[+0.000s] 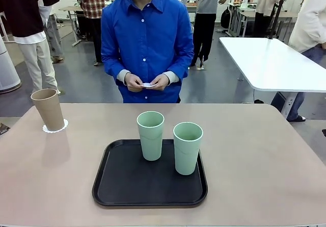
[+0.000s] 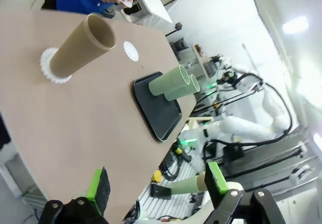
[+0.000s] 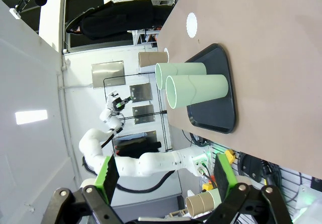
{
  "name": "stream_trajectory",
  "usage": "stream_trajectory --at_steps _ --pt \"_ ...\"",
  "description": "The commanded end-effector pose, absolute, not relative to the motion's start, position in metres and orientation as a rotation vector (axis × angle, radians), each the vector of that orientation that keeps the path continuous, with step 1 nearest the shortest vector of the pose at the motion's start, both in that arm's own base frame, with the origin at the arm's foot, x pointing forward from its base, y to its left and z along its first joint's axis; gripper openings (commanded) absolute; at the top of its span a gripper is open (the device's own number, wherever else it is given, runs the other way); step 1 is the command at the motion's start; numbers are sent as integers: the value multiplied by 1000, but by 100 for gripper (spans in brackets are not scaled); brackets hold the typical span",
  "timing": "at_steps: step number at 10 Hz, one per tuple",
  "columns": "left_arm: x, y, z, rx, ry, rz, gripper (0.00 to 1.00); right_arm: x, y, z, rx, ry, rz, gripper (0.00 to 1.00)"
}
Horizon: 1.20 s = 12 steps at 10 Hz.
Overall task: Place coasters on the table and set cups on them.
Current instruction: Take one Reusable plastic cup from the Flat Tray and place it on a coaster set by the human.
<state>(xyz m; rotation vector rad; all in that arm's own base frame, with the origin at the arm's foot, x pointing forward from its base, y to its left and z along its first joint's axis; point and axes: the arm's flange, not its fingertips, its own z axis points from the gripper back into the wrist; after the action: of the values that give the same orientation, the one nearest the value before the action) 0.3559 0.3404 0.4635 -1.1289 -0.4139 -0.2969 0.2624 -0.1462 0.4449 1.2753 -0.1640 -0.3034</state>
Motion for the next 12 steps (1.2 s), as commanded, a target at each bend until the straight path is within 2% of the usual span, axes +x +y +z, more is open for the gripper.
stream_trajectory --at_steps 1,4,7,12 --pt "344 249 491 -961 -449 -381 100 263 -145 446 1296 -174 -297 100" --pt "343 120 498 -791 -460 -547 100 263 -145 446 1296 -174 -297 100" --pt "330 29 510 -667 -438 -771 100 263 -145 446 1296 -174 -297 100" --pt "359 -37 479 -427 -270 -836 100 263 -145 446 1296 -174 -297 100"
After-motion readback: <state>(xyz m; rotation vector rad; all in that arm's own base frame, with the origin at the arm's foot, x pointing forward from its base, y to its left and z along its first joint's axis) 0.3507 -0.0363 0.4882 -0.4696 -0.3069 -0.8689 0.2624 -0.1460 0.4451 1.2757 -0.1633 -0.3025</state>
